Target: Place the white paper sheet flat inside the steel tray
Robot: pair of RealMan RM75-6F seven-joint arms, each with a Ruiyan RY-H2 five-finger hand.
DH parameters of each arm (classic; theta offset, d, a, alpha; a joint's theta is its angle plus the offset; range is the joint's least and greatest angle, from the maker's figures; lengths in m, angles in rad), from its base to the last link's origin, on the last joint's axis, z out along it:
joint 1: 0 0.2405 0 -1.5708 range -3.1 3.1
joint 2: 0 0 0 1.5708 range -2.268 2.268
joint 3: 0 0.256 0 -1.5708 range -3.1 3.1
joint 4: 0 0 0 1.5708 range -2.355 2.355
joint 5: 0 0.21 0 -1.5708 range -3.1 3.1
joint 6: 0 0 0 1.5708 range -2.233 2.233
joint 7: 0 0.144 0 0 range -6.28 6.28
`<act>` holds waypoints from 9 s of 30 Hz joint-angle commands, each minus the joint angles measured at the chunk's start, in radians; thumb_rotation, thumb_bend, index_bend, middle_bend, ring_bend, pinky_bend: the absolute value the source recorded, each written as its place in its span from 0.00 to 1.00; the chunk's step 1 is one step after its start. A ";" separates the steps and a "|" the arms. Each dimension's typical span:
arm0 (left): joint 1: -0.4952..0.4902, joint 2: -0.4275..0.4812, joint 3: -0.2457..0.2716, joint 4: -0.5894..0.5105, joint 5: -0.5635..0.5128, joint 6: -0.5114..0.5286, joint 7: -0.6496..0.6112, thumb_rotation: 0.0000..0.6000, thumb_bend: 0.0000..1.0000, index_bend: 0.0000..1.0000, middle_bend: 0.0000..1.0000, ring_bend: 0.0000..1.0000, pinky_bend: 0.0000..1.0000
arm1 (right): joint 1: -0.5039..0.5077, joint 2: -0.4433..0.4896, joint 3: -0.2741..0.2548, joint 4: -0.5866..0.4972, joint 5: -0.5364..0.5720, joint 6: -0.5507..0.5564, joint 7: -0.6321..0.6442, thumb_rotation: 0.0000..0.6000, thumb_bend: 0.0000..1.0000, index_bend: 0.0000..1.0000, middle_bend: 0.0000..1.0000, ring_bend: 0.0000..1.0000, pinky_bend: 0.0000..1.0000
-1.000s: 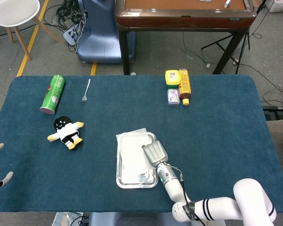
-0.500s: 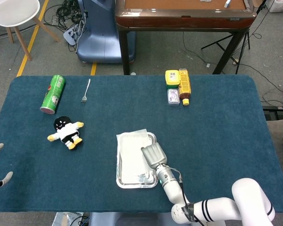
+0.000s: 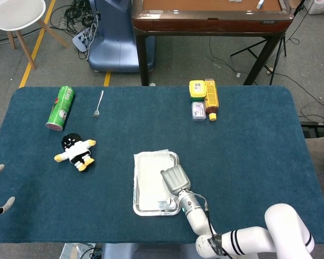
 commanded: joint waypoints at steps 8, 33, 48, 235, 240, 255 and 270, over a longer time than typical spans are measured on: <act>0.001 0.000 0.000 0.002 0.005 0.006 -0.002 1.00 0.22 0.12 0.02 0.00 0.21 | 0.005 -0.002 -0.005 -0.015 0.005 0.008 -0.001 1.00 1.00 0.41 1.00 1.00 1.00; 0.001 0.002 0.001 0.000 0.006 0.005 -0.001 1.00 0.22 0.12 0.02 0.00 0.21 | 0.015 -0.014 -0.016 -0.040 0.030 0.018 -0.005 1.00 1.00 0.42 1.00 1.00 1.00; 0.001 0.002 0.000 0.001 0.005 0.005 -0.003 1.00 0.22 0.12 0.02 0.00 0.21 | 0.016 -0.010 -0.024 -0.071 0.031 0.030 -0.006 1.00 1.00 0.42 1.00 1.00 1.00; 0.008 0.018 0.003 -0.008 0.003 0.006 -0.017 1.00 0.22 0.17 0.04 0.00 0.21 | 0.034 -0.089 0.076 0.243 -0.033 -0.043 0.016 1.00 1.00 0.42 1.00 1.00 1.00; 0.008 0.017 0.003 -0.008 0.003 0.005 -0.015 1.00 0.22 0.17 0.04 0.00 0.21 | 0.032 -0.080 0.071 0.229 -0.028 -0.043 0.010 1.00 1.00 0.42 1.00 1.00 1.00; 0.007 0.016 0.002 -0.008 0.001 0.004 -0.012 1.00 0.22 0.17 0.04 0.00 0.21 | 0.027 -0.065 0.056 0.211 -0.035 -0.051 0.020 1.00 1.00 0.42 1.00 1.00 1.00; 0.007 0.015 0.003 -0.008 0.001 0.002 -0.012 1.00 0.22 0.17 0.04 0.00 0.21 | 0.019 -0.051 0.048 0.203 -0.067 -0.045 0.045 1.00 1.00 0.42 1.00 1.00 1.00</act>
